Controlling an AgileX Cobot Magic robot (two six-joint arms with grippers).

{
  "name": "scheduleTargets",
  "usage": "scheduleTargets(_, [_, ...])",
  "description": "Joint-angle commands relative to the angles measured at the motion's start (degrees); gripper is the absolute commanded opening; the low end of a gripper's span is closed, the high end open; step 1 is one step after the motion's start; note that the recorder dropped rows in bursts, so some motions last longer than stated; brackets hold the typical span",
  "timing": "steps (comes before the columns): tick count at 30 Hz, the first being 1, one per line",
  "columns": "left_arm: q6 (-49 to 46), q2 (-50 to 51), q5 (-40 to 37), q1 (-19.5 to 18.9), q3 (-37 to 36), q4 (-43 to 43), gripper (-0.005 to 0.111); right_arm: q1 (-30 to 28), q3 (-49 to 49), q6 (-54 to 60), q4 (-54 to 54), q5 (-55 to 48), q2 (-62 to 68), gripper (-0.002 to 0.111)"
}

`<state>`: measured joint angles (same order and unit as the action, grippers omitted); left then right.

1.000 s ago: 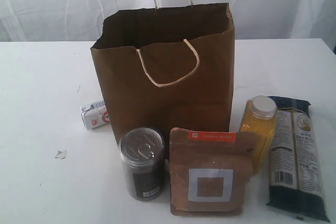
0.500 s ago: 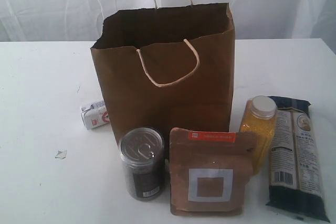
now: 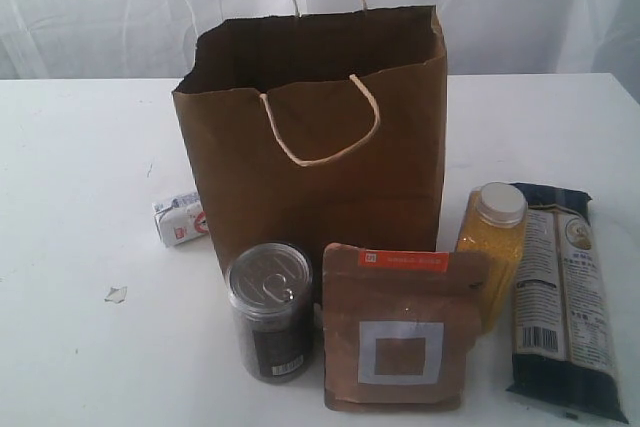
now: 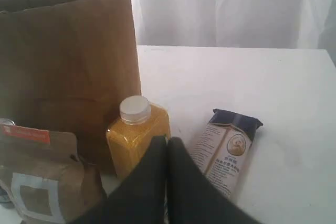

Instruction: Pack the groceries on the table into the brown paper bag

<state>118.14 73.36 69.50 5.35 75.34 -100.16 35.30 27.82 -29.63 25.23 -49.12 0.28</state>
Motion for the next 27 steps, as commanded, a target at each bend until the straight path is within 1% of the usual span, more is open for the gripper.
scheduleTargets(1, [-0.06,-0.69,0.46,-0.18,0.05,0.21,0.105,0.03,-2.18,2.10,-0.10,6.00,-0.28,0.000])
scheduleTargets(5, [-0.06,-0.69,0.46,-0.18,0.05,0.21,0.105,0.03,-8.93,2.89,-0.10,21.47,-0.28,0.000])
scheduleTargets(7, [0.05,-0.69,0.46,-0.18,0.05,0.21,0.105,0.03,-12.47,2.89,-0.10,26.00,-0.28,0.000])
scheduleTargets(11, [0.17,-0.69,0.46,-0.18,0.05,0.21,0.105,0.03,-14.48,2.50,0.04,25.43,-0.28,0.000])
scheduleTargets(15, [0.49,-0.69,0.46,-0.18,0.05,0.21,0.105,0.03,-13.49,-2.24,-2.29,25.51,-0.28,0.000])
scheduleTargets(27, [1.57,-0.69,0.46,-0.18,0.05,0.21,0.105,0.03,-13.49,-2.34,-2.29,25.63,-0.28,0.000])
